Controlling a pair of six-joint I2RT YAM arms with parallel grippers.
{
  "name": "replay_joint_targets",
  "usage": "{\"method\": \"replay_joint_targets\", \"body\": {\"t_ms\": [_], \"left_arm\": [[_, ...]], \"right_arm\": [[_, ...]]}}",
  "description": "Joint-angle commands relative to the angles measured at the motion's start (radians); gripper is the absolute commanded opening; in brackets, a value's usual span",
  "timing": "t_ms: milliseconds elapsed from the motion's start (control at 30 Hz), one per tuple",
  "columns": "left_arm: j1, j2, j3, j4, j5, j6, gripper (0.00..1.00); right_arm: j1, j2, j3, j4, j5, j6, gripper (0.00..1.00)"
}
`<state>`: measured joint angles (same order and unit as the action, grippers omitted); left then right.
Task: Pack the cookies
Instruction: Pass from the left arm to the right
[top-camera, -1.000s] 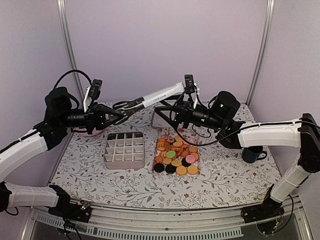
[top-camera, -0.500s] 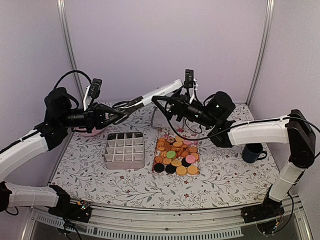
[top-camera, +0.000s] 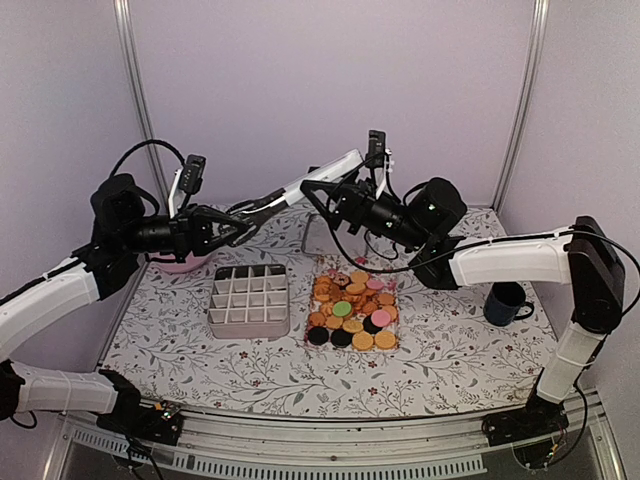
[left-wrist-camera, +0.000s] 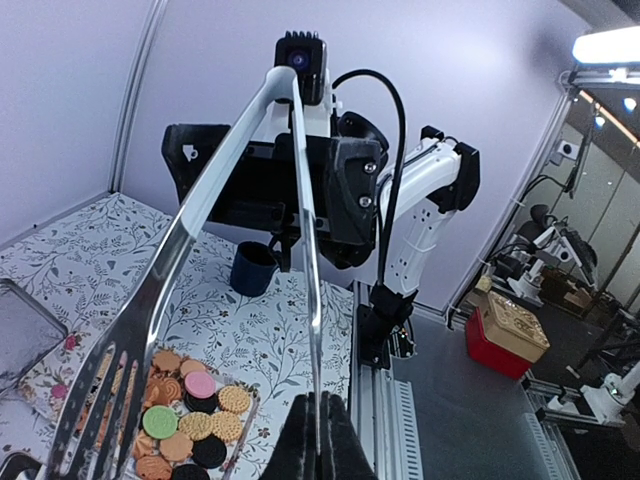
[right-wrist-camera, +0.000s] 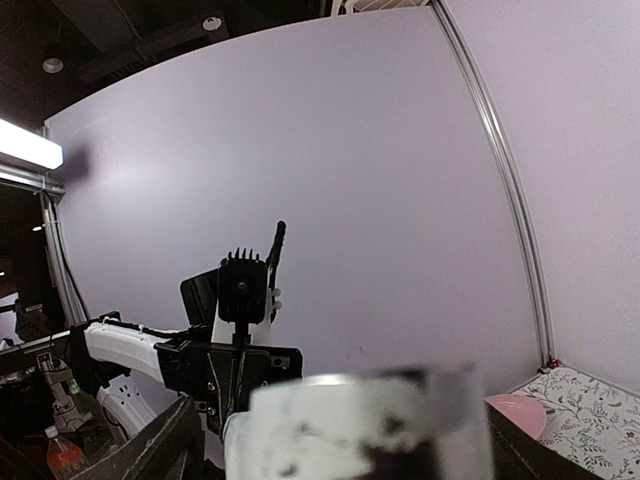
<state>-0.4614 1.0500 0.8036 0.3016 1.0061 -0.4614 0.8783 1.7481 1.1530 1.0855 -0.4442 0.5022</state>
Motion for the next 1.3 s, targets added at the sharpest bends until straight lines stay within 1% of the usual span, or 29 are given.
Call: {"method": "replay_joint_targets", "body": {"t_ms": [0, 100, 200, 600, 900, 1000, 1267], "left_arm": [[-0.004, -0.007, -0.007, 0.02, 0.055, 0.009, 0.0], [0.0, -0.011, -0.008, 0.016, 0.052, 0.013, 0.0], [0.0, -0.009, -0.005, 0.016, 0.052, 0.015, 0.0], [0.001, -0.015, -0.002, 0.003, 0.058, 0.03, 0.0], [0.001, -0.013, 0.002, 0.011, 0.066, 0.042, 0.0], [0.001, -0.009, 0.0, 0.011, 0.068, 0.052, 0.0], [0.001, -0.002, -0.013, 0.01, 0.069, 0.071, 0.0]], "right_arm": [[-0.009, -0.015, -0.005, -0.019, -0.1, 0.027, 0.87], [-0.041, -0.04, -0.028, -0.025, -0.167, 0.059, 0.93], [-0.05, -0.044, -0.011, -0.09, -0.226, 0.06, 0.96], [-0.116, -0.121, -0.043, -0.104, -0.259, 0.064, 0.97], [-0.107, -0.068, -0.004, -0.132, -0.326, 0.106, 0.91], [-0.094, -0.048, 0.026, -0.154, -0.327, 0.093, 0.88], [-0.087, -0.033, 0.048, -0.13, -0.32, 0.088, 0.81]]}}
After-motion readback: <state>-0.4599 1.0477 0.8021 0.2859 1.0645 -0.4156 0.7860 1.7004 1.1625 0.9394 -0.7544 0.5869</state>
